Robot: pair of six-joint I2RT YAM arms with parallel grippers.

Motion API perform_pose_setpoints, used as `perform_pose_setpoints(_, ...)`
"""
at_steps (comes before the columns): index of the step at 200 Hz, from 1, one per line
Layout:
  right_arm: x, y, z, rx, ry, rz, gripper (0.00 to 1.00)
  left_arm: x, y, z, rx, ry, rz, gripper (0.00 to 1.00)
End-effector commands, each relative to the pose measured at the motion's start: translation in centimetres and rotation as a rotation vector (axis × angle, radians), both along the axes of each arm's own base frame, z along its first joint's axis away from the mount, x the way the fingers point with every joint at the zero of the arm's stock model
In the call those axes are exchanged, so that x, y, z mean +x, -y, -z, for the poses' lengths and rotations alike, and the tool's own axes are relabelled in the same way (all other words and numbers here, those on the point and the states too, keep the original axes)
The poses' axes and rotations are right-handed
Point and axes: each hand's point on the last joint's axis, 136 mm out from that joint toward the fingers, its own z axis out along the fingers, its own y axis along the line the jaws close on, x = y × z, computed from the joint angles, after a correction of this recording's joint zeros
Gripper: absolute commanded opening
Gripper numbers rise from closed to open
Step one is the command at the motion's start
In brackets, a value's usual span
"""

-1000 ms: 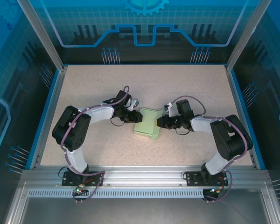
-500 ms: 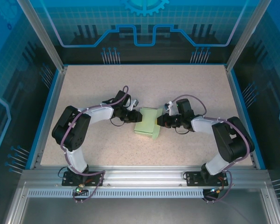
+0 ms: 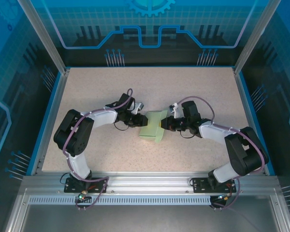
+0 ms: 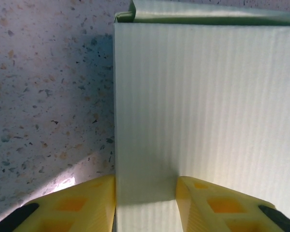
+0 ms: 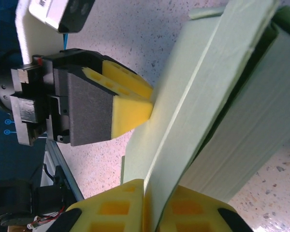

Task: Fold the paper box

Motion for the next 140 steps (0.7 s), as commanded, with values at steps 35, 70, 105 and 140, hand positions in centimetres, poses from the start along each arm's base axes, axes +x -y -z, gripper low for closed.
perform_pose_setpoints(35, -0.2, -2.0, -2.7, 0.010, 0.058, -0.045, 0.15, -1.8, 1.2, 2.3, -0.007, -0.098, 0.041, 0.41)
perform_pose_setpoints(70, -0.1, -1.6, -1.0, -0.086, -0.004, -0.012, 0.15, -1.6, 2.0, 2.4, -0.019, -0.096, 0.052, 0.42)
perform_pose_setpoints(105, -0.3, -0.4, 1.2, -0.218, -0.061, 0.040, 0.15, -1.1, 2.0, 2.2, -0.012, -0.078, 0.039, 0.42)
perform_pose_setpoints(140, -0.3, -0.1, 2.4, -0.298, -0.084, 0.069, 0.15, -0.1, 0.8, 0.9, 0.034, -0.003, -0.014, 0.46)
